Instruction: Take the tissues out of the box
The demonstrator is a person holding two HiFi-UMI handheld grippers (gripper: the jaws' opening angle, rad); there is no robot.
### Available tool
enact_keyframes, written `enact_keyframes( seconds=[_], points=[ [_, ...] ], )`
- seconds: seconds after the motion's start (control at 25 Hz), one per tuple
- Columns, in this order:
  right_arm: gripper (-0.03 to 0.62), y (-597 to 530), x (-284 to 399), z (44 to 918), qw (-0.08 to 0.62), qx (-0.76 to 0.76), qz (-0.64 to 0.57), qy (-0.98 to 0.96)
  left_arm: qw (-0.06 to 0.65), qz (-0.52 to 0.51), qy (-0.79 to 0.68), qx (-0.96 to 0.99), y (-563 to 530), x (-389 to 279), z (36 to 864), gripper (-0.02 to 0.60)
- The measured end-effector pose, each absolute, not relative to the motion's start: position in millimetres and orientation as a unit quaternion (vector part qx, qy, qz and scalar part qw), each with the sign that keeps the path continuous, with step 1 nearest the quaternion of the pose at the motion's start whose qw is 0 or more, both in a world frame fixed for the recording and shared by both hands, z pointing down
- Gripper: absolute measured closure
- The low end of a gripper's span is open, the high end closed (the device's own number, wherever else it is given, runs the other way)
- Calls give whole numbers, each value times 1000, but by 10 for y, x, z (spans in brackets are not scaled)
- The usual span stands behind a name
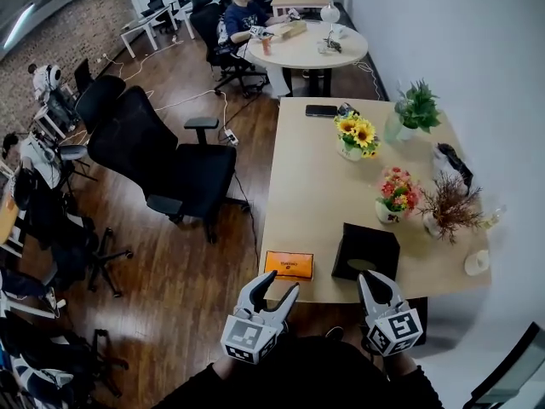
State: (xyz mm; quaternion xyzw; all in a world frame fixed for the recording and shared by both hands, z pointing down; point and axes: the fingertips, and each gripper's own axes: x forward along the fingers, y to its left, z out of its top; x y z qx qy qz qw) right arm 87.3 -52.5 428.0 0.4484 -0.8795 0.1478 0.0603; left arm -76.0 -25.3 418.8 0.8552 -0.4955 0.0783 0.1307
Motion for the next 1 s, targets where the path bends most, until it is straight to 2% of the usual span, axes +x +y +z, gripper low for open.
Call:
enact_keyframes(
  seconds=[0.16, 1.0],
  points=[
    [583, -519, 883, 4156, 44, 445, 135, -884, 128, 82, -494, 856, -281, -720, 4177, 377],
    [583, -556, 885, 4224, 53, 452, 136, -880, 138, 98, -482, 860, -324, -697, 4331, 379]
  ],
)
